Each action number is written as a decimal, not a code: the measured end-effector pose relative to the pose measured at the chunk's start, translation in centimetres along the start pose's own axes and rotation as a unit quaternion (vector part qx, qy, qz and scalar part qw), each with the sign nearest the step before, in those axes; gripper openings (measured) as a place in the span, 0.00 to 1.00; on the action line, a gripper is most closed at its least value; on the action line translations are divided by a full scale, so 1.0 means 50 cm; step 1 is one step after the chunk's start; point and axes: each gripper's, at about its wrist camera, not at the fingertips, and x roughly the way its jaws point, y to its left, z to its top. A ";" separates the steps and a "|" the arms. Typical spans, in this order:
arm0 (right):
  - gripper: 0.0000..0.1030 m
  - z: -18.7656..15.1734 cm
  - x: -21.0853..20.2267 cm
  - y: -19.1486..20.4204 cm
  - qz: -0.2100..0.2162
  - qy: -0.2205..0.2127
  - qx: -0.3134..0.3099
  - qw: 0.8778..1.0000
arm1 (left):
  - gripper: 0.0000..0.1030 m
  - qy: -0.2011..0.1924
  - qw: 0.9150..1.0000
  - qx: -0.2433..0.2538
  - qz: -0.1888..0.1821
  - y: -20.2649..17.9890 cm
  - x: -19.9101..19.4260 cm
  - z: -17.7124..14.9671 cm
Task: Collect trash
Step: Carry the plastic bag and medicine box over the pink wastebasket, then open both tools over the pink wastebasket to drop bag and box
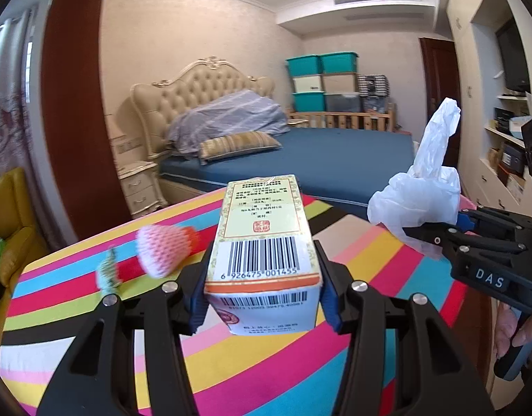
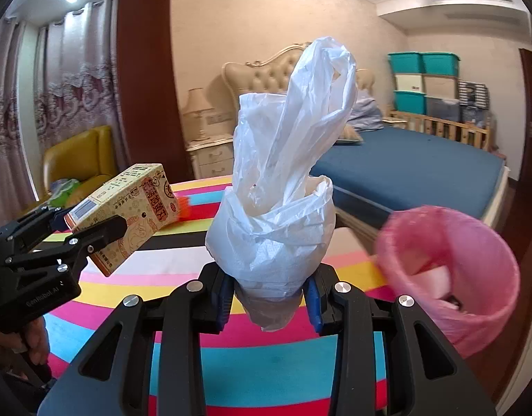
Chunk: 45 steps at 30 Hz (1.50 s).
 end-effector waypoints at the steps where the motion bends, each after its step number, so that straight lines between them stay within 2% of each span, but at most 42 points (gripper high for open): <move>1: 0.33 0.000 -0.002 -0.012 -0.005 -0.001 0.002 1.000 | 0.49 0.001 1.000 0.001 -0.006 -0.009 0.008 0.004; 7: 0.33 -0.005 -0.024 -0.118 -0.049 -0.003 0.022 0.999 | 0.49 0.006 0.998 0.028 -0.059 -0.090 0.055 0.040; 15: 0.33 -0.013 -0.048 -0.285 -0.121 0.001 0.037 0.992 | 0.49 0.024 0.992 0.030 -0.124 -0.200 0.155 0.085; 21: 0.34 -0.006 -0.033 -0.371 -0.151 0.014 0.034 0.988 | 0.49 0.040 0.984 0.020 -0.170 -0.297 0.252 0.122; 28: 0.33 -0.010 0.015 -0.452 -0.168 0.036 0.043 0.984 | 0.47 0.036 0.976 0.021 -0.214 -0.388 0.338 0.158; 30: 0.34 -0.013 0.034 -0.461 -0.171 0.046 0.044 0.983 | 0.44 0.043 0.977 0.020 -0.208 -0.406 0.370 0.162; 34: 0.34 -0.028 0.044 -0.463 -0.162 0.051 0.052 0.984 | 0.35 0.074 0.978 -0.006 -0.193 -0.396 0.428 0.140; 38: 0.34 -0.039 0.037 -0.458 -0.156 0.049 0.060 0.985 | 0.36 0.082 0.981 0.006 -0.173 -0.368 0.443 0.111; 45: 0.34 -0.053 0.024 -0.444 -0.138 0.042 0.091 0.985 | 0.37 0.094 0.981 0.026 -0.169 -0.336 0.441 0.069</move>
